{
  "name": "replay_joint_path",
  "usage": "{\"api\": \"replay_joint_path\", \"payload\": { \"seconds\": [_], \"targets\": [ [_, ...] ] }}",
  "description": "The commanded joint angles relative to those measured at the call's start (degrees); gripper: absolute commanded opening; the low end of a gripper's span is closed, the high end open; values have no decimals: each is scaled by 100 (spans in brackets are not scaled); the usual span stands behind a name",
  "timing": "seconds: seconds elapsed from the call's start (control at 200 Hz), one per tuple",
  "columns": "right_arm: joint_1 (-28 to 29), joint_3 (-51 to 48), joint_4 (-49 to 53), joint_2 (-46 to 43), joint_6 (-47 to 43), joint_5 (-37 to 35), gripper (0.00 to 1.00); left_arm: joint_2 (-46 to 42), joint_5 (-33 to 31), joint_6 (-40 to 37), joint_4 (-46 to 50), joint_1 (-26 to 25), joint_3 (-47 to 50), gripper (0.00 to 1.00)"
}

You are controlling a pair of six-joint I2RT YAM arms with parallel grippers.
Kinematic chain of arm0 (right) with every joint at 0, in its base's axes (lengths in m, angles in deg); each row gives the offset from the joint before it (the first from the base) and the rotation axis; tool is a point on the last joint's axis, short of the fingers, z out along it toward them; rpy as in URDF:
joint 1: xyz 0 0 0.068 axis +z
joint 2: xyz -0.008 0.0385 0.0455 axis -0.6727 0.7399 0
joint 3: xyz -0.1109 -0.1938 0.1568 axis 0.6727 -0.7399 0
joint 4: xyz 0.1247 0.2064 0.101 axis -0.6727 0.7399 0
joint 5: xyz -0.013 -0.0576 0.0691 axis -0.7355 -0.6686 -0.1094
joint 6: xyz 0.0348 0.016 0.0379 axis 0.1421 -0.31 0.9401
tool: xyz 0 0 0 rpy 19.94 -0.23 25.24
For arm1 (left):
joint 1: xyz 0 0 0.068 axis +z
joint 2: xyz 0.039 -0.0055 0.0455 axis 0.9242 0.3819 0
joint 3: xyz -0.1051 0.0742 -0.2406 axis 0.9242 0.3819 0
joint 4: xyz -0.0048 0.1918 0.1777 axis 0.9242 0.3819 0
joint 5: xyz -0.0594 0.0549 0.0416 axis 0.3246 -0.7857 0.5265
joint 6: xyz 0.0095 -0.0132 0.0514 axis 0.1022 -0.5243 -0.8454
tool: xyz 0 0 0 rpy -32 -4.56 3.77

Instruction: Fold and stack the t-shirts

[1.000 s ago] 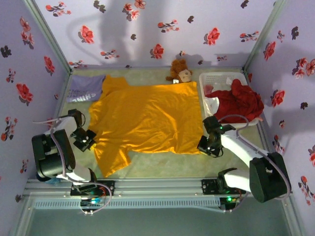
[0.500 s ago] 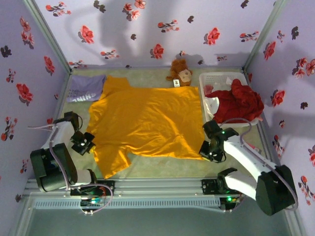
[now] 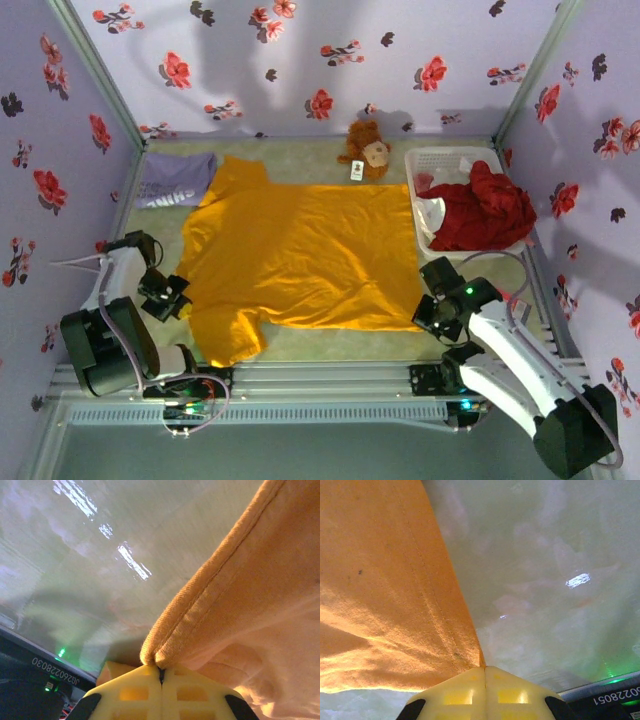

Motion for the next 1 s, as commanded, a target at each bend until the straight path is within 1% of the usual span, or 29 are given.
{"api": "replay_joint_path", "payload": {
  "seconds": [0.0, 0.115, 0.165, 0.215, 0.26, 0.33, 0.49, 0.59, 0.675, 0.835, 0.995],
  "targets": [
    [32, 420, 216, 250, -215, -213, 0, 78, 136, -338, 166, 74, -550, 0],
    [17, 992, 347, 931, -527, -353, 0, 517, 101, -653, 348, 74, -1366, 0],
    [8, 1130, 277, 1189, -619, -364, 0, 685, 178, -709, 367, 74, -1641, 0],
    [-1, 1242, 189, 1429, -674, -388, 0, 856, 343, -740, 351, 74, -1866, 0],
    [-17, 1358, 125, 1622, -738, -444, 0, 1013, 623, -749, 276, 80, -1971, 0],
    [-77, 1634, 144, 1944, -826, -646, 0, 1351, 939, -788, 282, 87, -2204, 0],
    [-226, 2240, 112, 2666, -1127, -818, 0, 1997, 1079, -820, 292, 91, -2875, 0],
    [-329, 2553, 83, 3024, -1256, -930, 0, 2336, 1276, -820, 293, 91, -3230, 0],
    [-398, 2771, 42, 3281, -1327, -1002, 0, 2526, 1399, -829, 333, 91, -3439, 0],
    [-489, 3068, -67, 3664, -1323, -1231, 0, 2744, 1391, -803, 240, 96, -3510, 0],
    [-519, 3095, -421, 3850, -1157, -1471, 0, 3075, 1405, -864, 169, 105, -3549, 0]
  ]
}}
